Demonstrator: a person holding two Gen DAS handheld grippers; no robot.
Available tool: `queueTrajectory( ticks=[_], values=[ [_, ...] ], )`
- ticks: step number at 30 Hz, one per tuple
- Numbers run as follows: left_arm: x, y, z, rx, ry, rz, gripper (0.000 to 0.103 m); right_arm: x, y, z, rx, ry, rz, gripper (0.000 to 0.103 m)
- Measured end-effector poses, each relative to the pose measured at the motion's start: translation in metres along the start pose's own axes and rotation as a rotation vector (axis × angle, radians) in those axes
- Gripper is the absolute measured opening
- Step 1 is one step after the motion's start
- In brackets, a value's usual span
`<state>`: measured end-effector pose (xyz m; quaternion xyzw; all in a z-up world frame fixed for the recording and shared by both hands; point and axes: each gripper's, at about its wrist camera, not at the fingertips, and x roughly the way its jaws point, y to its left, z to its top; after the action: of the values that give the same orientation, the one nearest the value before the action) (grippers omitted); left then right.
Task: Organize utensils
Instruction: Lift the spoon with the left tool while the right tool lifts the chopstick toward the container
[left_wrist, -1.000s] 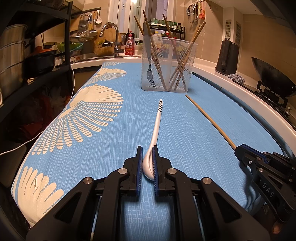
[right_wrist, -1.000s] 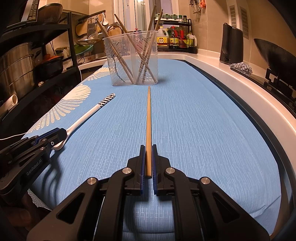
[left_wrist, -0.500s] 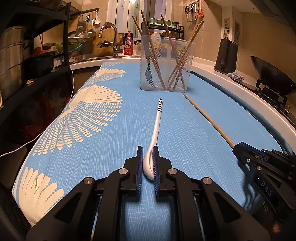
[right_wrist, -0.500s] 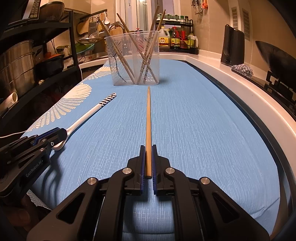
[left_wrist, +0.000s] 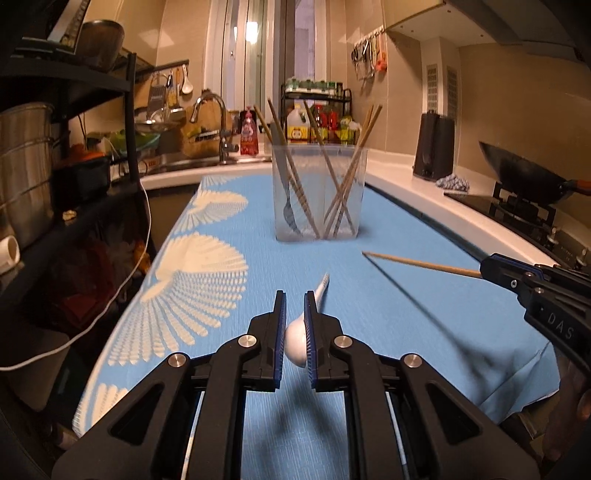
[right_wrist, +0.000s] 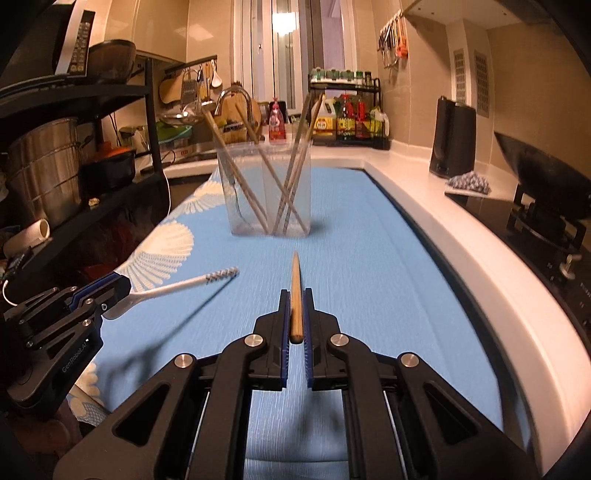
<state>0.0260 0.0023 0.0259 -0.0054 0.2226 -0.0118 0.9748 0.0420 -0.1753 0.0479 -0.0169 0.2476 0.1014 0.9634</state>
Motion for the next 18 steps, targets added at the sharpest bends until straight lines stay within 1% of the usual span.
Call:
queueTrajectory(
  ticks=[7,8,12,13,15,16,18],
  values=[
    [-0.011,0.006,0.034,0.008,-0.073,-0.005,0.007,-0.011,-0.005,0.044,-0.008,-0.069,0.018,0.006],
    [-0.012,0.009,0.041,0.003,-0.08,-0.009,0.004,-0.011,-0.006,0.051,-0.007,-0.077,0.025,0.006],
    [-0.013,0.016,0.069,-0.001,-0.111,-0.025,0.003,-0.009,-0.006,0.082,-0.014,-0.099,0.046,0.006],
    [-0.012,0.018,0.077,0.0,-0.114,-0.03,0.0,-0.007,-0.005,0.089,-0.021,-0.097,0.049,0.006],
    [-0.003,0.019,0.09,0.016,-0.087,-0.034,0.0,-0.002,-0.004,0.103,-0.031,-0.094,0.057,0.006],
    [0.001,0.022,0.092,0.007,-0.071,-0.042,0.0,0.0,-0.003,0.108,-0.036,-0.094,0.057,0.006],
    [0.008,0.034,0.086,-0.045,-0.045,-0.069,0.0,0.001,-0.001,0.113,-0.042,-0.098,0.061,0.006]
  ],
)
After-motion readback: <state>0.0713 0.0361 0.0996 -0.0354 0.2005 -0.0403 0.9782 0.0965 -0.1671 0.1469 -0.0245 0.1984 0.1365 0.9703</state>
